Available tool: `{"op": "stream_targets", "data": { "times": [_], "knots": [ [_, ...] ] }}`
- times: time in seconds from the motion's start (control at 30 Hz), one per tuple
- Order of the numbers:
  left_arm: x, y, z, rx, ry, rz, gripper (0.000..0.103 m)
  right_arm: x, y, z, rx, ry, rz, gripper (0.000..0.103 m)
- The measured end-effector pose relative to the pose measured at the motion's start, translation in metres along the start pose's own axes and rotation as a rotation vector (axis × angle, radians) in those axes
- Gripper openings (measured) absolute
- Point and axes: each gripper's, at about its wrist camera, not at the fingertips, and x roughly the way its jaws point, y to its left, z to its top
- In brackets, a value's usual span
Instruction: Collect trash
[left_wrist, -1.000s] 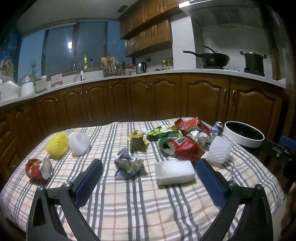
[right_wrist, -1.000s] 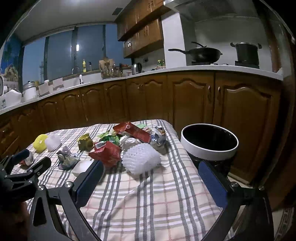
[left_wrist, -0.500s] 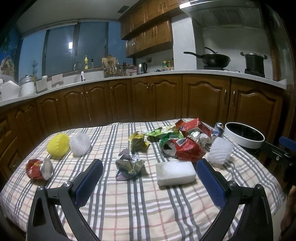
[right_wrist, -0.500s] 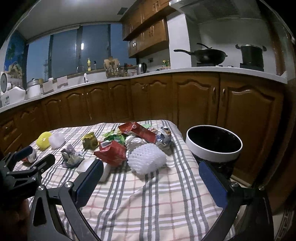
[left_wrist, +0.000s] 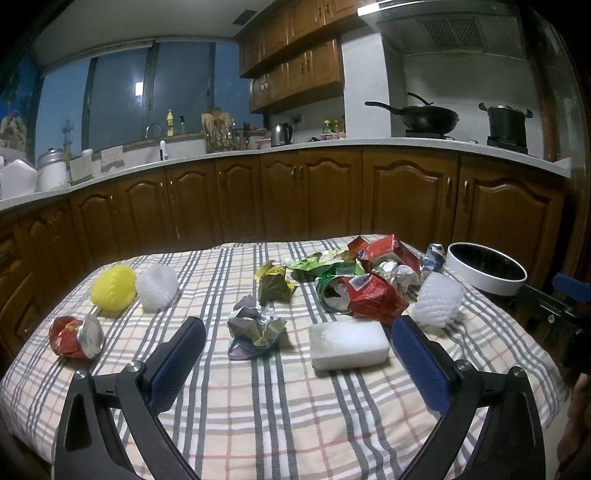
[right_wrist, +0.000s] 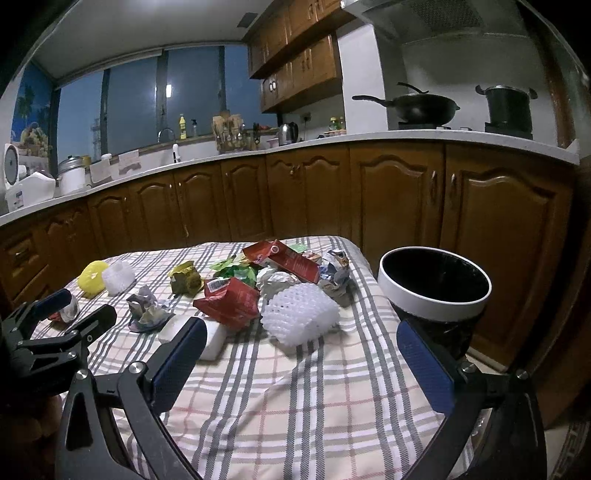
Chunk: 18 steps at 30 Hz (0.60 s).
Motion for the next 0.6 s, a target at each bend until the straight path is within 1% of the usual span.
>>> {"op": "stream_targets", "data": {
  "times": [0.23,0.43,0.53,0.6],
  "knots": [
    [0.001,0.0,-0.001,-0.003,0.001,-0.001,0.102,0.0,0.001,0.0,0.003,0.003,0.002,0.102],
    [0.007,0.004,-0.004,-0.017,0.019,-0.001,0.102,0.0,0.006,-0.002,-0.001,0.009,0.014,0.102],
    [0.009,0.009,-0.004,-0.026,0.026,0.001,0.102,0.003,0.011,-0.003,-0.001,0.021,0.035,0.101],
    [0.011,0.014,-0.004,-0.032,0.033,0.008,0.101,0.005,0.014,-0.003,-0.002,0.03,0.05,0.097]
  ]
}}
